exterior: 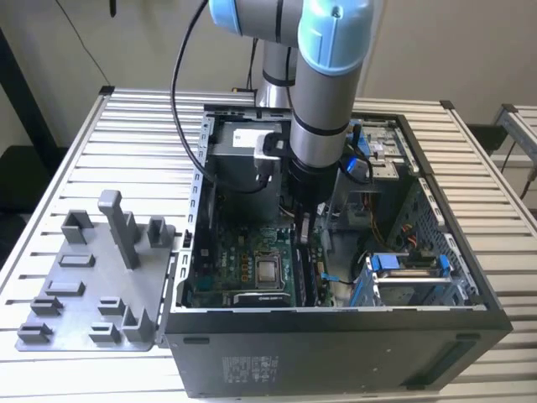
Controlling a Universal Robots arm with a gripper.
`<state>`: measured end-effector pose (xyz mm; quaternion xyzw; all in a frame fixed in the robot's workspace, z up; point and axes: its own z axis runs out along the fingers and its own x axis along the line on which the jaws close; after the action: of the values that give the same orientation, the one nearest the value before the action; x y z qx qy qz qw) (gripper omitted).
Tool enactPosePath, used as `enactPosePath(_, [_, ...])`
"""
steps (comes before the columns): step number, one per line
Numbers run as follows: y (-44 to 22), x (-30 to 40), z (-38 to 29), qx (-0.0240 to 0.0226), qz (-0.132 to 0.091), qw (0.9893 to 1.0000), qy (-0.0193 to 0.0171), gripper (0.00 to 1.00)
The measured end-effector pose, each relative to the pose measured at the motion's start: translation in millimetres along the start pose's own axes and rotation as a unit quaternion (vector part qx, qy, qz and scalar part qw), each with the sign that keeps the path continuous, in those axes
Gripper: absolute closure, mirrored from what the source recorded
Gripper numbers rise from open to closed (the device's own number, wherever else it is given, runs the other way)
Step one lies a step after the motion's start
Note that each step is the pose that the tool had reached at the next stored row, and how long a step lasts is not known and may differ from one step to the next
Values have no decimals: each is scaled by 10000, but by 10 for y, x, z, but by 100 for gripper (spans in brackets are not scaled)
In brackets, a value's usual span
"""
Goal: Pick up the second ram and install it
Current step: 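Press down the second ram until it locks into place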
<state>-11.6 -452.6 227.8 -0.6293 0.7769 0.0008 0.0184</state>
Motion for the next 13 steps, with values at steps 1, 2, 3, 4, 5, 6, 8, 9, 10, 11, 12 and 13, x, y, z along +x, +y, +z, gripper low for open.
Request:
enactPosePath(1, [0,2,2,-1,-41,10000,-2,89])
enactPosePath(2, [-1,3,6,-3,-87,10000,-2,89])
enactPosePath(3, [-1,6,8,-5,-127,9999,0,89])
enactPosePath(4, [-2,11,8,-6,-156,9999,2,89])
enactPosePath(5, [-3,17,11,-7,-184,9998,3,89])
enactPosePath(6, [-4,19,17,-8,-214,9998,5,89])
enactPosePath(8, [-9,21,22,-29,-282,9996,20,89])
enactPosePath(9, [-12,23,23,-46,-307,9995,29,89])
enactPosePath(10, [-16,27,25,-70,-332,9994,40,89])
enactPosePath(11, [-18,32,26,-87,-349,9993,47,89])
enactPosePath(12, [-21,36,28,-93,-375,9992,48,89])
enactPosePath(13, [-21,38,28,-94,-407,9991,48,89])
